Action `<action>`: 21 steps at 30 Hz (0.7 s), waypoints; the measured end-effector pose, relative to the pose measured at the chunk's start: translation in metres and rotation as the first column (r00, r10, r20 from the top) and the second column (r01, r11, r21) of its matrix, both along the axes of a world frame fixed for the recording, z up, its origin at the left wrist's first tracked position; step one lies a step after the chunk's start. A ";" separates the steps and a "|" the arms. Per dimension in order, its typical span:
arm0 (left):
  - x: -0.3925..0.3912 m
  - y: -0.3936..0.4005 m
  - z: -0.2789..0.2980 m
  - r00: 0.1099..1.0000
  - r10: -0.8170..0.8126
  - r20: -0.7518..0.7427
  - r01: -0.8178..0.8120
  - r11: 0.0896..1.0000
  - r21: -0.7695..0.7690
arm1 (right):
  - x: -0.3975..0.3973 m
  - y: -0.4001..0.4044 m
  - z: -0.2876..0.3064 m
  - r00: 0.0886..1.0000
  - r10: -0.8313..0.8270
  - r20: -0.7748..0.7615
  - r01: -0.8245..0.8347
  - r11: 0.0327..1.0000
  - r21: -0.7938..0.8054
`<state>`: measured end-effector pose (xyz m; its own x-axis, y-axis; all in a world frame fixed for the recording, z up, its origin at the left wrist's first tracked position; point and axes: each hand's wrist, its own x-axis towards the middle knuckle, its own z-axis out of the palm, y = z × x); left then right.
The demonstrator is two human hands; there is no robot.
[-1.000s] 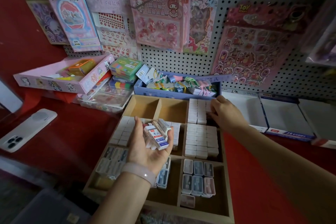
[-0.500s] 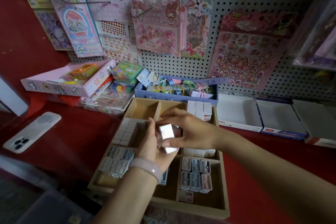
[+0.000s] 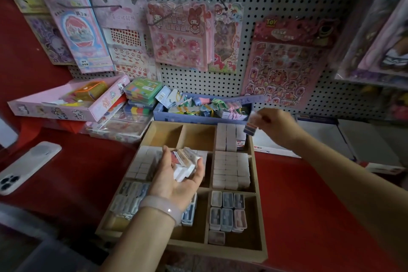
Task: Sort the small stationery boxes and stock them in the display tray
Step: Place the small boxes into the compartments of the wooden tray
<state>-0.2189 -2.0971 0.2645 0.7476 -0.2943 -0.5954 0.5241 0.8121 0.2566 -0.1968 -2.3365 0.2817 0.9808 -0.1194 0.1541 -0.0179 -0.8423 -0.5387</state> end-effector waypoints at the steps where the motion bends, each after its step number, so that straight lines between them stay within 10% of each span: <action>1: 0.000 0.000 0.000 1.000 -0.005 0.004 0.005 1.000 0.008 | 0.002 -0.006 -0.004 0.999 -0.009 -0.032 0.006 0.995 -0.098; 21: 0.007 0.008 -0.011 0.998 -0.056 -0.009 0.057 0.997 0.055 | 0.022 0.011 -0.071 0.988 -0.117 -0.098 0.052 0.862 -0.504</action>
<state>-0.2121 -2.0892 0.2537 0.7260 -0.3028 -0.6175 0.5709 0.7660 0.2956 -0.1746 -2.3251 0.2105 0.9853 -0.1415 0.0958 -0.1386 -0.9897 -0.0359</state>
